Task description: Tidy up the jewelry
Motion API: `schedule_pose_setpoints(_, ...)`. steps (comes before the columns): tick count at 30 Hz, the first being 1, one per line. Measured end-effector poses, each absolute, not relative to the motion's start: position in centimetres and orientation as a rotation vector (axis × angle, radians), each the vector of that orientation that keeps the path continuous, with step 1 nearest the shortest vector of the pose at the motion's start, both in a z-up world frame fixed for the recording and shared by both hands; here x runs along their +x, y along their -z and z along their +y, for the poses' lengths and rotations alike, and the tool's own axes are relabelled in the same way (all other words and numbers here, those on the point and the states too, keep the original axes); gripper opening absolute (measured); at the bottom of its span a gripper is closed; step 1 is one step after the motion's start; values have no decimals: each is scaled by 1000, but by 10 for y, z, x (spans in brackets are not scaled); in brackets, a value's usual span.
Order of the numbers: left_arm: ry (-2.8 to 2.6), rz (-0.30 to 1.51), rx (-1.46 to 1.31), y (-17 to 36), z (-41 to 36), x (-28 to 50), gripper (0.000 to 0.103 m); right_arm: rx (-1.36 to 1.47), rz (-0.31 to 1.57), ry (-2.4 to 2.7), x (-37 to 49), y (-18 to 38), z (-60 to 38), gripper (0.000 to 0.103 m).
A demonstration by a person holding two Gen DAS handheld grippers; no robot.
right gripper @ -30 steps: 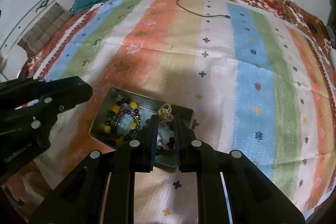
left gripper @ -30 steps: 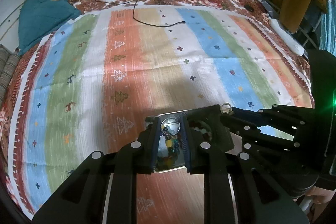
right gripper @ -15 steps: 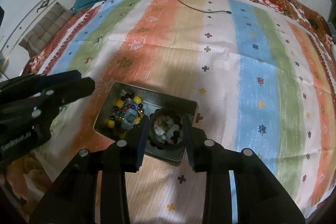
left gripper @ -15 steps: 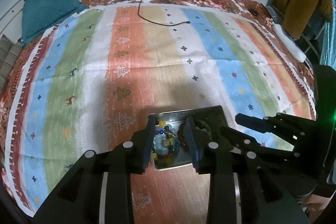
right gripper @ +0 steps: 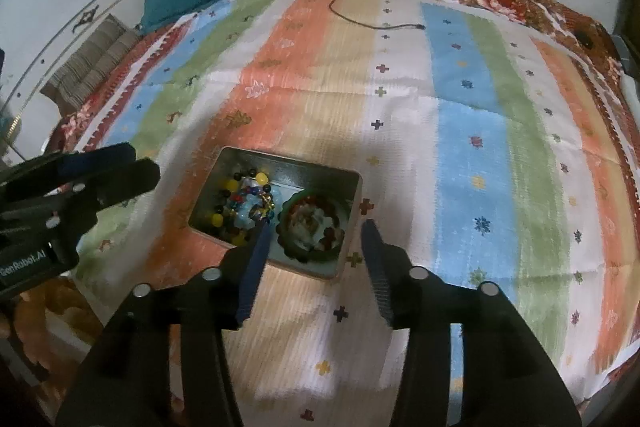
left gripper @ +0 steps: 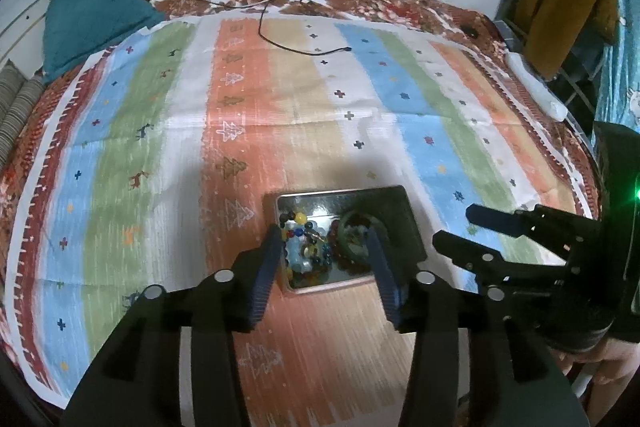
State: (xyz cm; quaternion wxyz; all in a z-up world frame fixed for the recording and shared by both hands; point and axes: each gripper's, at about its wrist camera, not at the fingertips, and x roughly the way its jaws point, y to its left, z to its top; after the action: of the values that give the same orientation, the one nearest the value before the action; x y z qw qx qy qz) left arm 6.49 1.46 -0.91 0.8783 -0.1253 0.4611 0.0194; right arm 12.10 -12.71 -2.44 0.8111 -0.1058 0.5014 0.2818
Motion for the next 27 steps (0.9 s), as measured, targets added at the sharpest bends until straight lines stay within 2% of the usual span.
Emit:
schedule_pose_setpoints(6, -32, 947, -260, 7, 12, 52, 58, -230, 1046, -600, 113, 18, -133, 56)
schedule_pose_setpoints(10, -26, 938, -256, 6, 11, 42, 64, -228, 1022, -608, 105, 13, -139, 68)
schedule_pose_setpoints(16, -20, 921, -245, 5, 8, 28, 70, -217, 1004, -605, 95, 10, -150, 73)
schedule_pose_setpoints(27, -42, 872, -199, 1, 0, 7, 94, -217, 950, -611, 77, 2, -162, 84)
